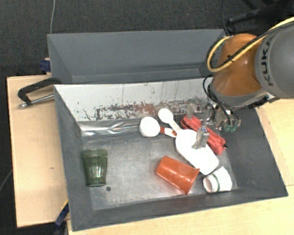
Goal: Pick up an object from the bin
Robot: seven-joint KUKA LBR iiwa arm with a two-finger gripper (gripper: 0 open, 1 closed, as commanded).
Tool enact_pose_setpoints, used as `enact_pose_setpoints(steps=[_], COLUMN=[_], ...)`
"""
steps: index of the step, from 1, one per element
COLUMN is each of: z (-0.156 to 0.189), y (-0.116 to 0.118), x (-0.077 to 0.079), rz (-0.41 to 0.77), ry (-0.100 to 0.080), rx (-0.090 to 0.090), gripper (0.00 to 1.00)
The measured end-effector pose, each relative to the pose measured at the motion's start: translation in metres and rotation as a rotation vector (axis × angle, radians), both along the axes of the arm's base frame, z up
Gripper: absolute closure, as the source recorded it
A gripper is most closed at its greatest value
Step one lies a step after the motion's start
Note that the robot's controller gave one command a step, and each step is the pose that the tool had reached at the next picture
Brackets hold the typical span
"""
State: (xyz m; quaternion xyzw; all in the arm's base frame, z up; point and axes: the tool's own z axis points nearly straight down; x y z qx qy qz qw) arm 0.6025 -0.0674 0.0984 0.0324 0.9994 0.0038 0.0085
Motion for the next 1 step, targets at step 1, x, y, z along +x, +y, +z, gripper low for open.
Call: enact_pose_setpoints(steps=[1], z=[0.0278], y=[0.0017], x=[-0.0013], rz=[-0.004], ry=[0.001], rx=[-0.002], gripper=[0.00])
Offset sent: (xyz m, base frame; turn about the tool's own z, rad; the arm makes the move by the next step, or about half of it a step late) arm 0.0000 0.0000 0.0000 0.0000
